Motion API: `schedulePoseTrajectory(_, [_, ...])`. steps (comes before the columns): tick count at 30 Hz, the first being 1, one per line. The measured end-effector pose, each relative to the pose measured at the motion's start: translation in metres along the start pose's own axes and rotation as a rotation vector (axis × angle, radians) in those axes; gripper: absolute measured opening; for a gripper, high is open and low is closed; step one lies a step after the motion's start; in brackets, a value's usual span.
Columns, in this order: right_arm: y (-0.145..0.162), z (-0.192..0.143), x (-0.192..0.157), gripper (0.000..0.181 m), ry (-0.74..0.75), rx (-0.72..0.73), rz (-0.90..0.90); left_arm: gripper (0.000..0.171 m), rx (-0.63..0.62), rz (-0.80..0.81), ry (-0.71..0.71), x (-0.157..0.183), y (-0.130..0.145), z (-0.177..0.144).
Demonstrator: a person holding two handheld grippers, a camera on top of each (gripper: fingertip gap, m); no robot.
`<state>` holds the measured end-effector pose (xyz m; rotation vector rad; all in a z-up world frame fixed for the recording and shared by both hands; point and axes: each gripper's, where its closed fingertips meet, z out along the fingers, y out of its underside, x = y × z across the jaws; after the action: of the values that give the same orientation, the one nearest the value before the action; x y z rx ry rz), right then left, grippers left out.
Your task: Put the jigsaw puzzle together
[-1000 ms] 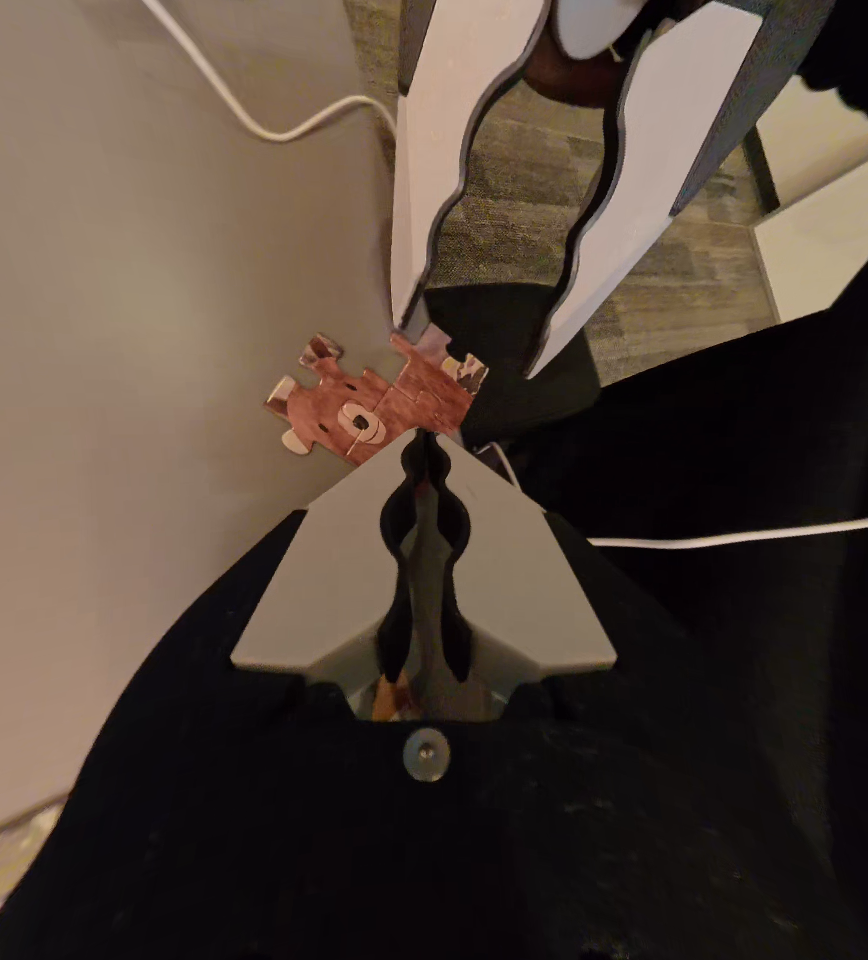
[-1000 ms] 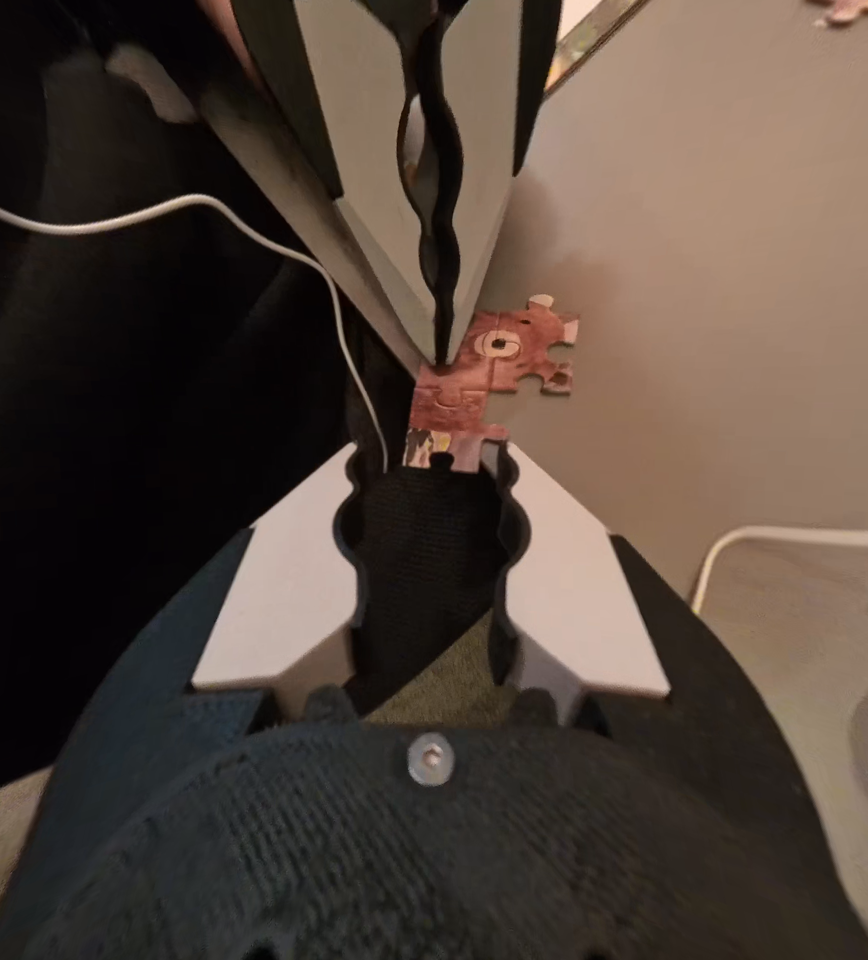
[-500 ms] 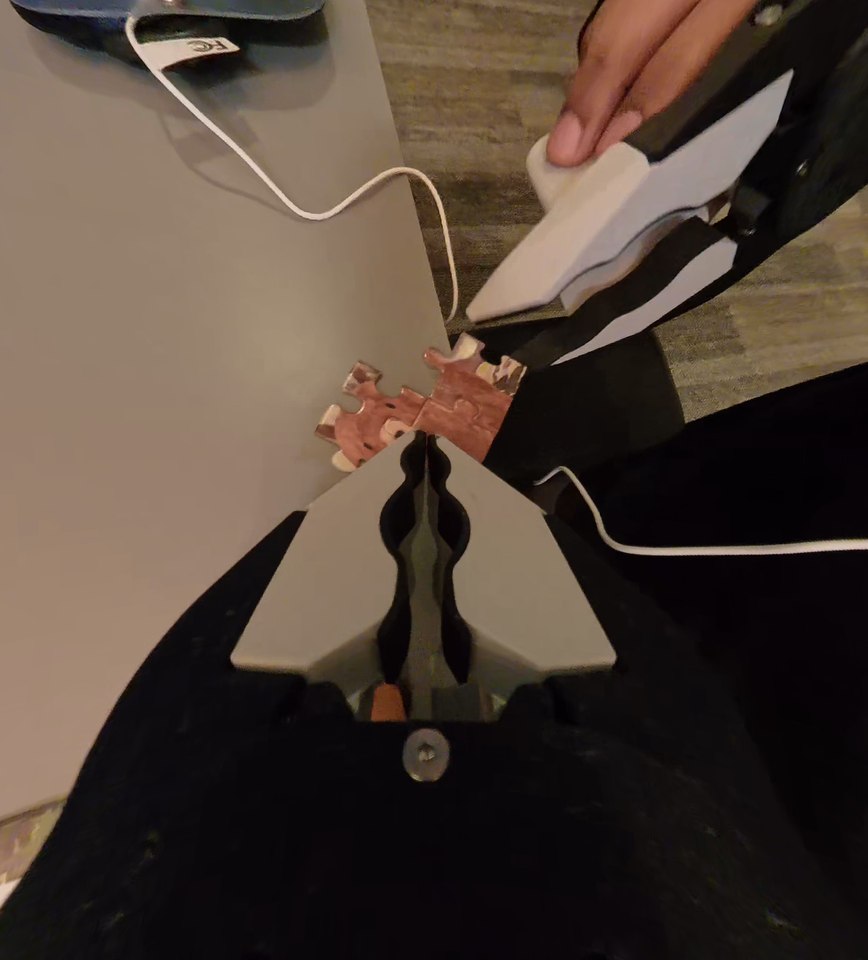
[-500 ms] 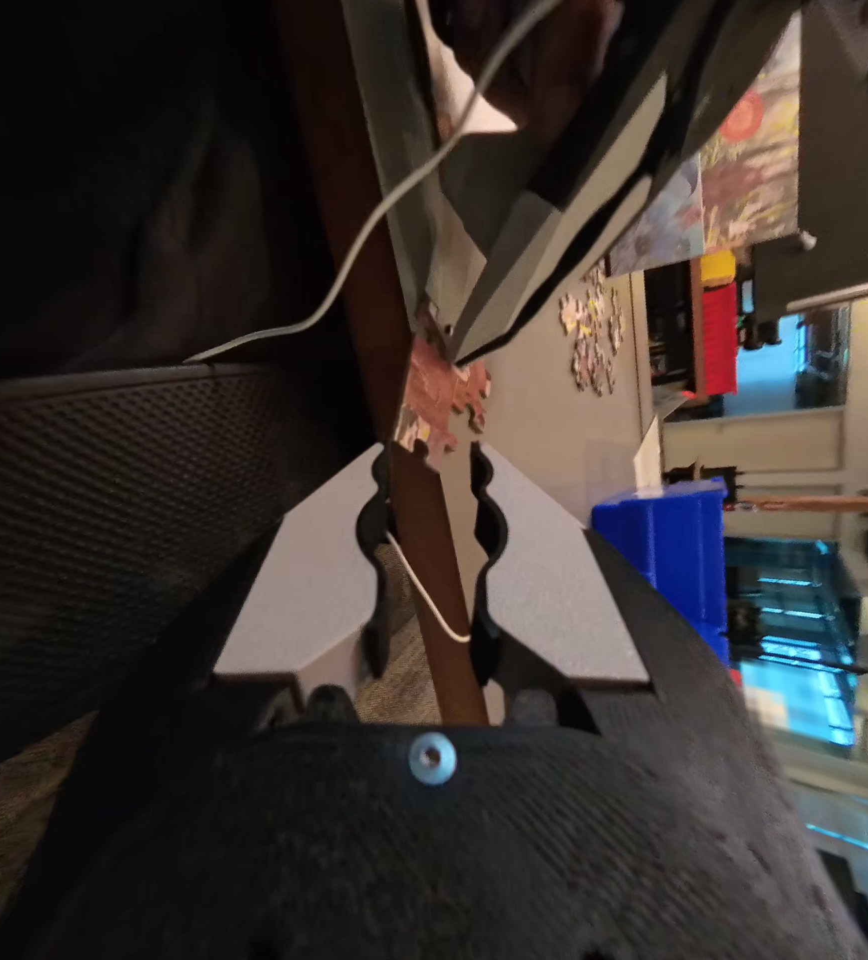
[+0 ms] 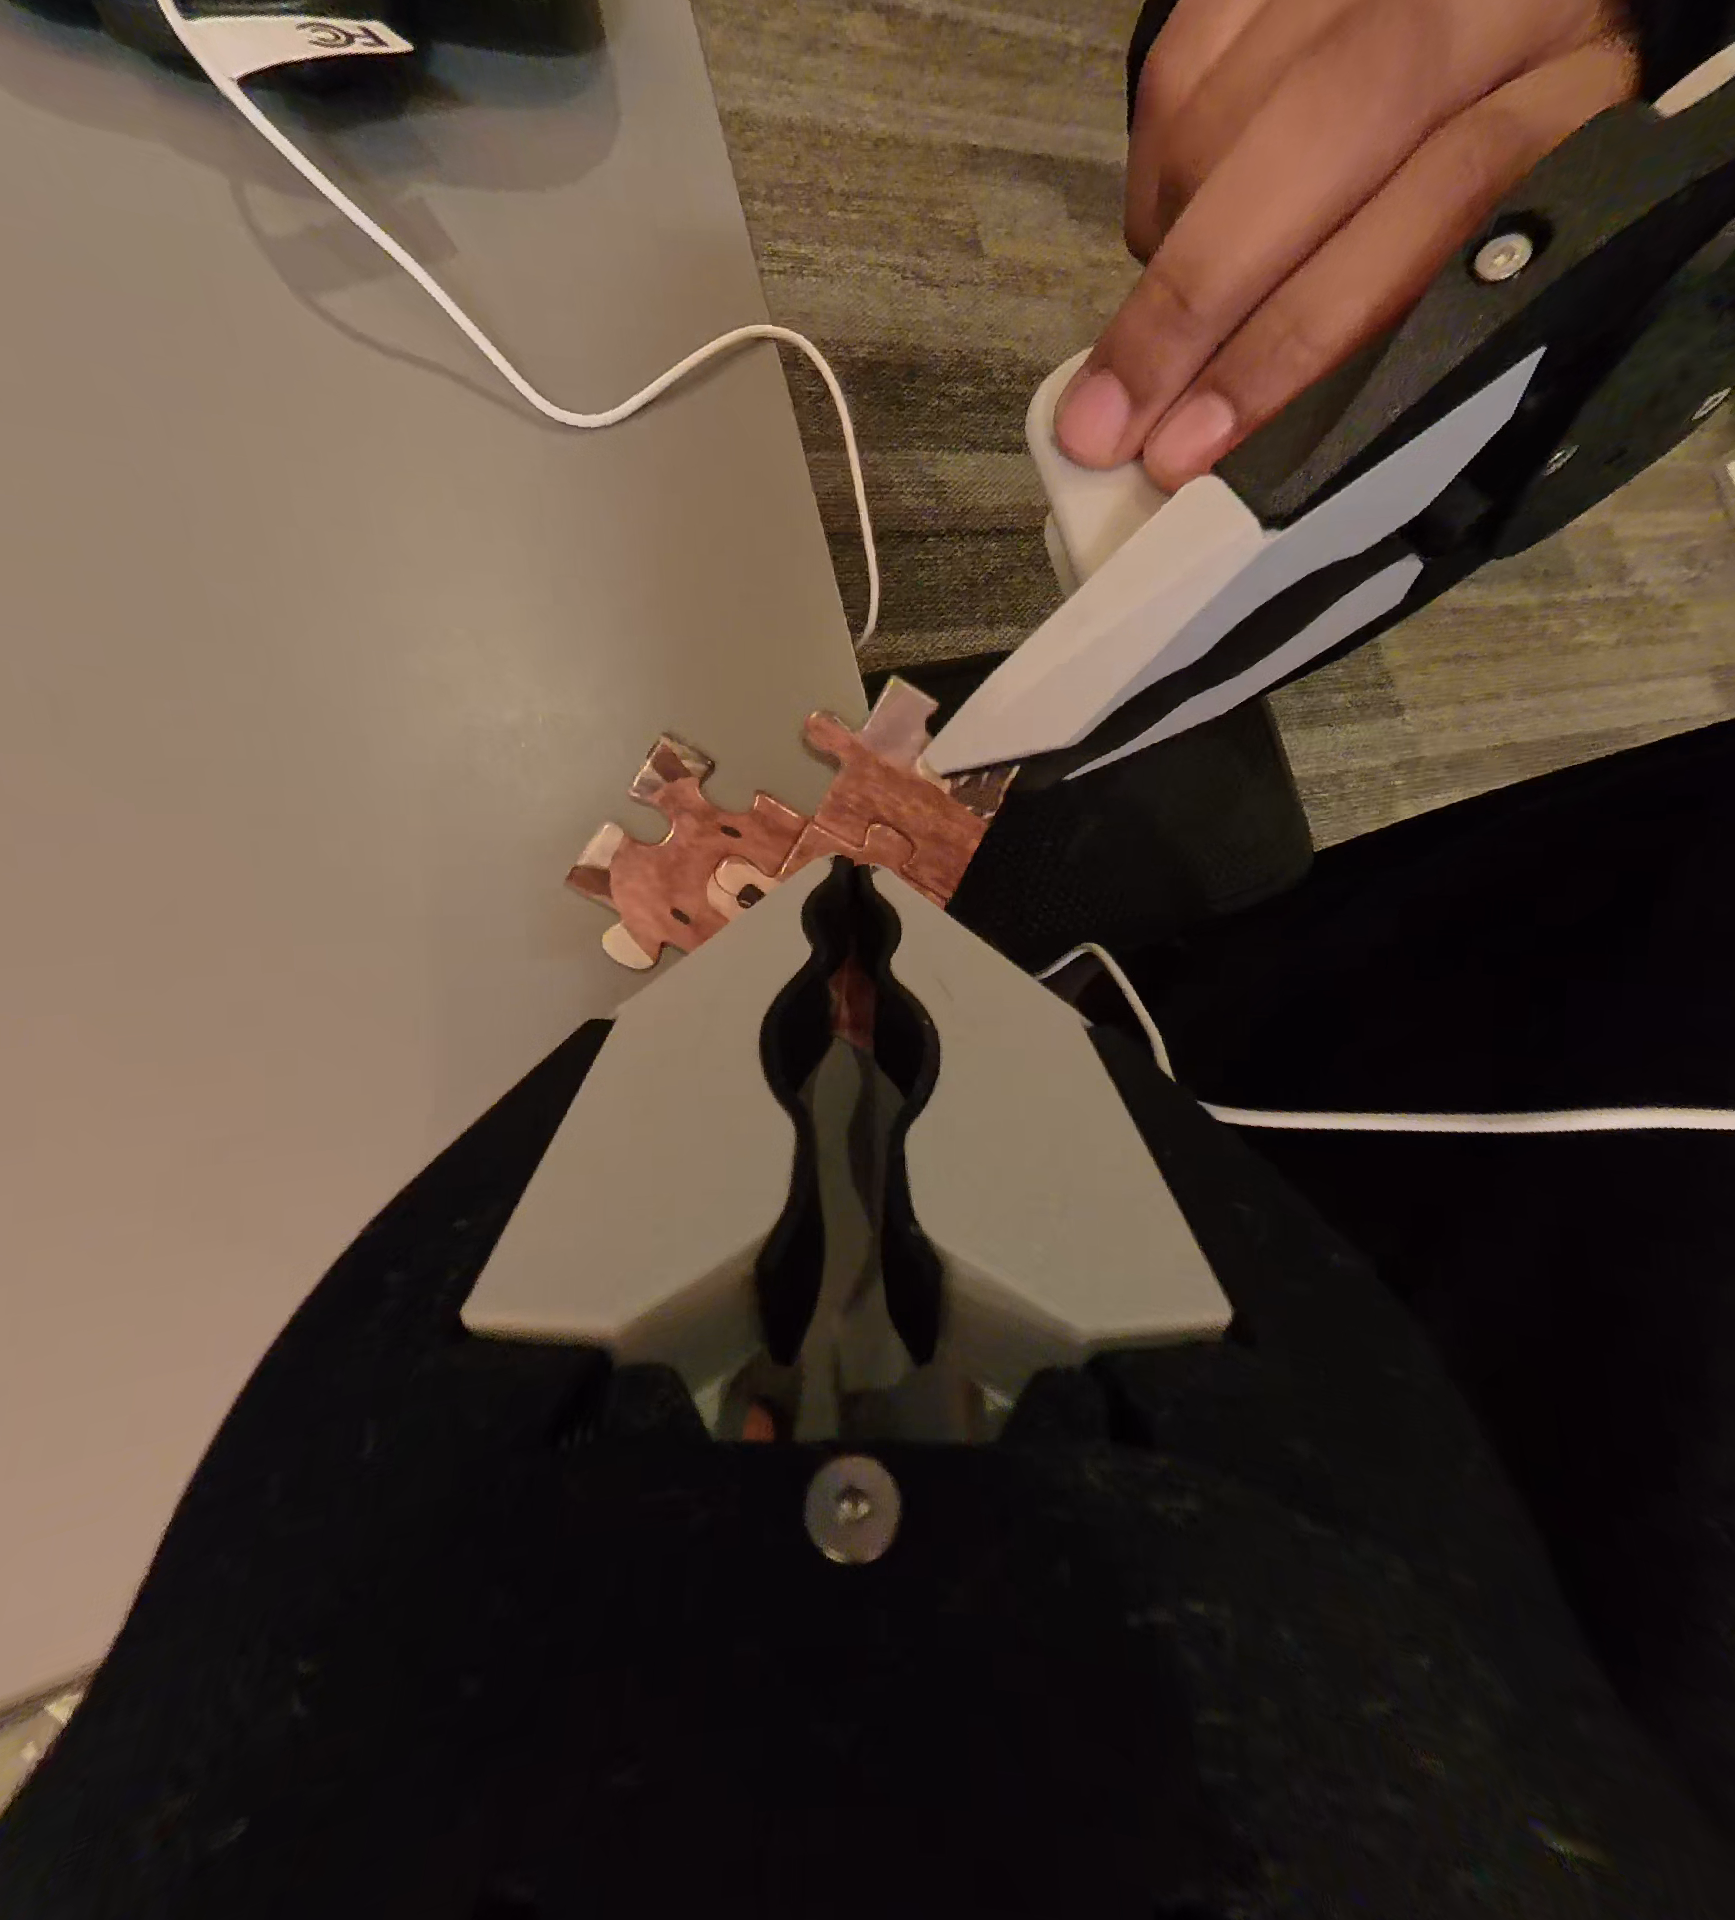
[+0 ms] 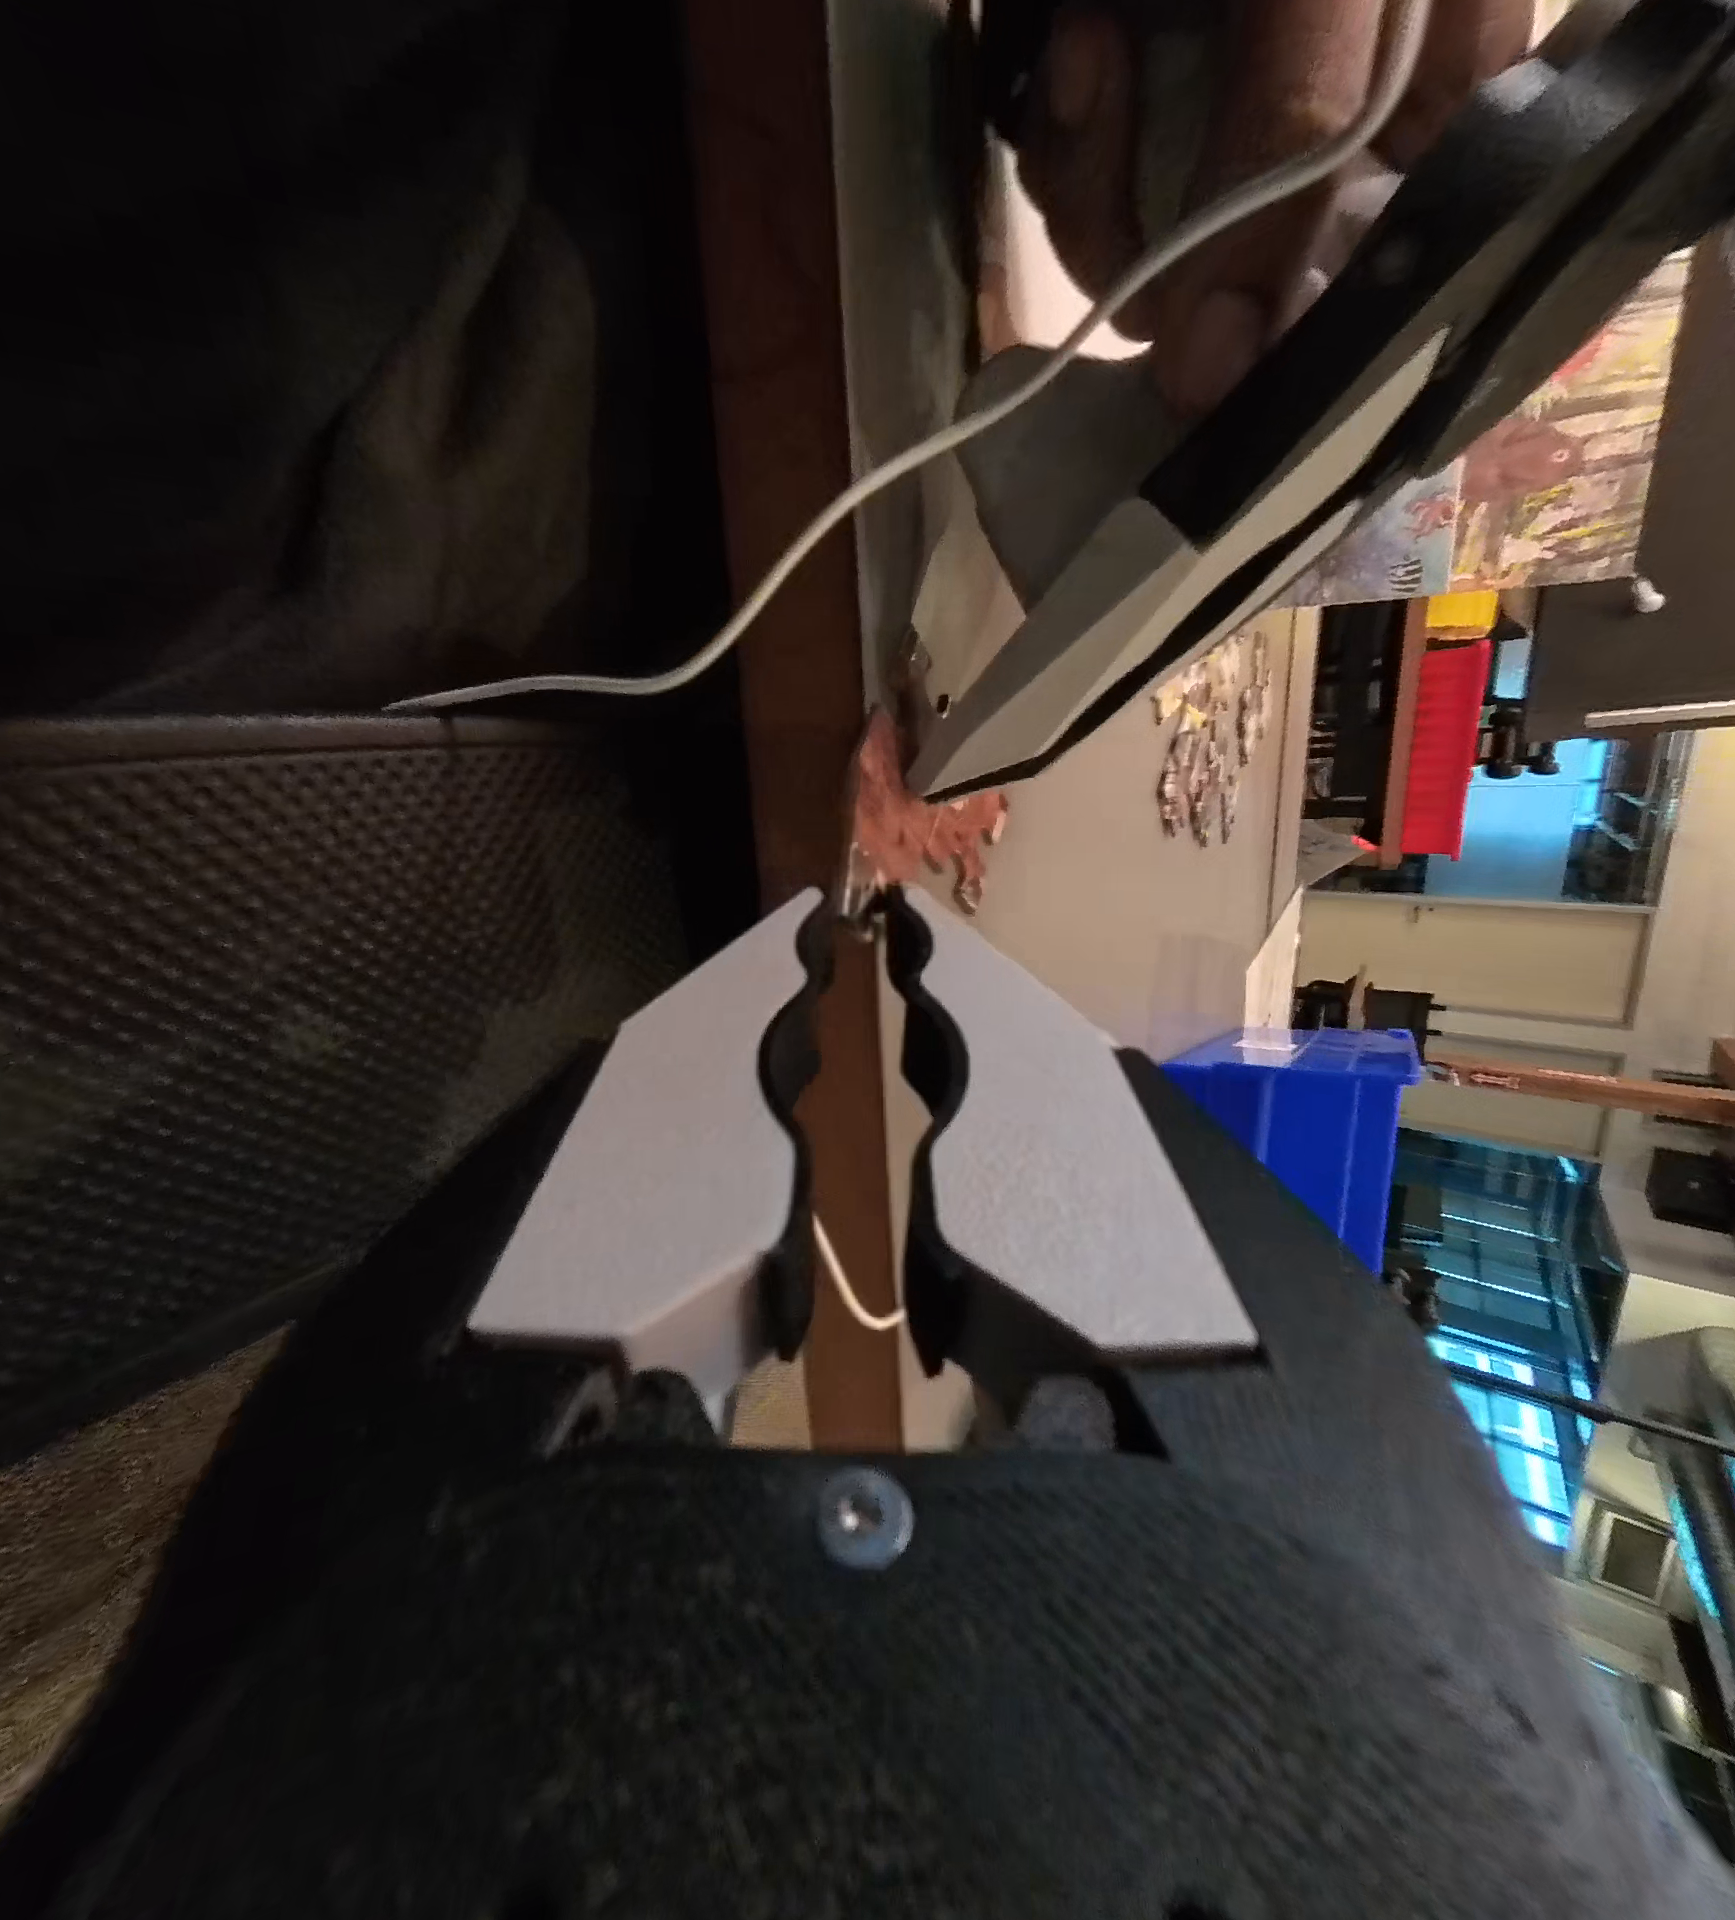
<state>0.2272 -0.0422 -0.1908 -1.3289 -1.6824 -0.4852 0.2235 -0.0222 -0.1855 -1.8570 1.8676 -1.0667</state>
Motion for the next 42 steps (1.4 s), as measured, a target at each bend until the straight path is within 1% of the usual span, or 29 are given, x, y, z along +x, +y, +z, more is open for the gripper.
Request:
schedulePoseTrajectory(1, [-0.001, -0.001, 0.004, 0.004, 0.022, 0.002, -0.011, 0.000, -0.002, 0.003, -0.006, -0.001, 0.002, -0.001])
schedulePoseTrajectory(3, [-0.002, -0.003, 0.012, 0.000, 0.060, -0.005, -0.037, 0.000, -0.001, 0.001, -0.010, 0.000, 0.004, -0.001])
schedulePoseTrajectory(5, [-0.003, -0.005, 0.023, 0.000, 0.108, -0.007, -0.047, 0.000, -0.002, -0.009, -0.010, 0.000, 0.005, 0.000])
schedulePoseTrajectory(11, [0.008, -0.005, 0.038, 0.000, 0.143, -0.022, 0.008, 0.000, -0.002, -0.039, -0.005, 0.000, 0.010, -0.002])
schedulePoseTrajectory(14, [0.015, -0.001, 0.047, 0.000, 0.169, -0.041, 0.013, 0.000, -0.008, -0.046, -0.043, -0.009, 0.013, -0.007])
schedulePoseTrajectory(18, [0.027, 0.018, 0.065, 0.000, 0.199, -0.078, 0.037, 0.000, -0.009, -0.094, -0.172, -0.041, 0.018, -0.024])
schedulePoseTrajectory(22, [0.027, 0.047, 0.100, 0.000, 0.246, -0.068, 0.078, 0.000, -0.001, -0.186, -0.276, -0.069, 0.027, -0.045])
schedulePoseTrajectory(23, [0.028, 0.058, 0.108, 0.000, 0.246, -0.071, 0.094, 0.000, 0.010, -0.204, -0.291, -0.074, 0.028, -0.050])
schedulePoseTrajectory(24, [0.030, 0.070, 0.115, 0.000, 0.235, -0.078, 0.117, 0.000, 0.051, -0.214, -0.287, -0.075, 0.025, -0.056])
schedulePoseTrajectory(27, [0.043, 0.109, 0.125, 0.000, 0.158, -0.110, 0.185, 0.000, 0.271, -0.278, -0.242, -0.072, 0.000, -0.090])
schedulePoseTrajectory(29, [0.056, 0.130, 0.124, 0.000, 0.087, -0.171, 0.207, 0.000, 0.374, -0.293, -0.270, -0.078, -0.006, -0.122])
schedulePoseTrajectory(30, [0.064, 0.139, 0.122, 0.000, 0.051, -0.218, 0.206, 0.000, 0.412, -0.296, -0.305, -0.083, -0.005, -0.139])
schedulePoseTrajectory(32, [0.083, 0.148, 0.125, 0.001, 0.045, -0.320, 0.179, 0.000, 0.454, -0.298, -0.377, -0.094, 0.005, -0.168])
schedulePoseTrajectory(34, [0.101, 0.151, 0.131, 0.002, 0.066, -0.410, 0.192, 0.000, 0.476, -0.310, -0.442, -0.104, 0.021, -0.194])
schedulePoseTrajectory(35, [0.104, 0.152, 0.131, 0.009, 0.057, -0.424, 0.221, 0.000, 0.487, -0.316, -0.468, -0.108, 0.030, -0.206])
schedulePoseTrajectory(38, [0.101, 0.151, 0.132, 0.020, 0.045, -0.398, 0.304, 0.000, 0.518, -0.342, -0.575, -0.124, 0.059, -0.252])
schedulePoseTrajectory(40, [0.095, 0.148, 0.133, 0.023, 0.035, -0.372, 0.371, 0.000, 0.576, -0.375, -0.637, -0.134, 0.077, -0.287])
schedulePoseTrajectory(42, [0.091, 0.145, 0.137, 0.027, 0.024, -0.347, 0.458, 0.000, 0.650, -0.406, -0.656, -0.138, 0.089, -0.315])
